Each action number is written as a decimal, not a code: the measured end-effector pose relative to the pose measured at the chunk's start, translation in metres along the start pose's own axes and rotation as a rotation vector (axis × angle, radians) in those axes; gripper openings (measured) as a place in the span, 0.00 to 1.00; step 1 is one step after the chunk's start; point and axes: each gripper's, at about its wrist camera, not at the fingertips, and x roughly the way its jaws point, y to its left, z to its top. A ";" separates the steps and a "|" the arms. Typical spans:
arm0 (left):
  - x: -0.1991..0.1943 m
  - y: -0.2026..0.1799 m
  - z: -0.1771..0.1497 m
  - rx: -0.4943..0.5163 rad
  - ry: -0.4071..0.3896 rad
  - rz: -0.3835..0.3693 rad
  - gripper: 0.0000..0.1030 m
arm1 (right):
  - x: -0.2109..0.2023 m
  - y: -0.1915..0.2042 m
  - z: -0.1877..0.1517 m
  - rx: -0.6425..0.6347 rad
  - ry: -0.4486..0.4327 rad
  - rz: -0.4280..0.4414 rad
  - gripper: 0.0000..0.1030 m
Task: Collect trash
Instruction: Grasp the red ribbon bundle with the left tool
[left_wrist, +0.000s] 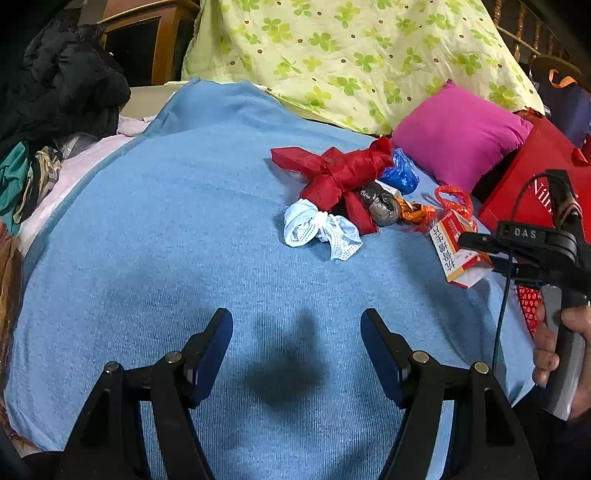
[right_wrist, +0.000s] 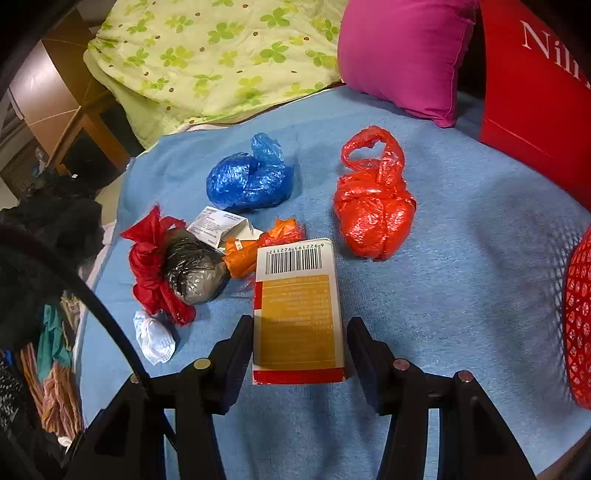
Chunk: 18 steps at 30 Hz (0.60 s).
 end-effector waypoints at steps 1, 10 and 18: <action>0.000 -0.001 0.003 0.002 0.000 -0.005 0.70 | -0.001 -0.001 0.000 -0.004 0.001 0.002 0.54; 0.020 -0.023 0.085 0.140 -0.078 -0.077 0.78 | -0.003 -0.005 0.000 -0.013 0.011 0.029 0.54; 0.090 -0.028 0.129 0.109 -0.007 -0.175 0.78 | 0.006 -0.002 -0.004 -0.024 0.049 0.052 0.54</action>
